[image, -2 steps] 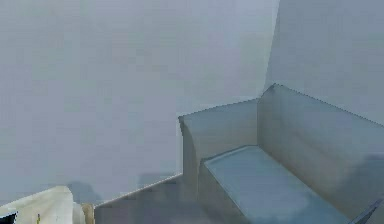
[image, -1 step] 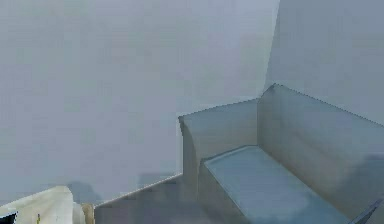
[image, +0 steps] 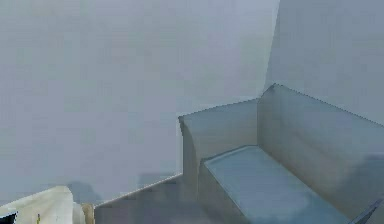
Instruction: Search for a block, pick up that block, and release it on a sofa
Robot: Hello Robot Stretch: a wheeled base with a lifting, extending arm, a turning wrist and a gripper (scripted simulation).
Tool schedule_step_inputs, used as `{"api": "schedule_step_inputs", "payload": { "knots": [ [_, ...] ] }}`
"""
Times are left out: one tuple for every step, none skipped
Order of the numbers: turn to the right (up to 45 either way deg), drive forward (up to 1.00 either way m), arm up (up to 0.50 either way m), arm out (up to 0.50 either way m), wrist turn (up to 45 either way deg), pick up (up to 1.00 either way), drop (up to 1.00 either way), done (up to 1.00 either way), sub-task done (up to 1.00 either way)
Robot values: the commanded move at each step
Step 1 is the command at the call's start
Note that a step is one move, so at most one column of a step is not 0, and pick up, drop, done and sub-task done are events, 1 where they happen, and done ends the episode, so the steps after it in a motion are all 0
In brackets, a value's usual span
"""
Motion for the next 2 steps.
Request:
{"api": "schedule_step_inputs", "payload": {
  "knots": [
    [0.0,0.0,0.0,0.0,0.0,0.0,1.0,0.0,0.0],
    [0.0,0.0,0.0,-0.1,0.0,0.0,0.0,0.0,0.0]
  ]
}}
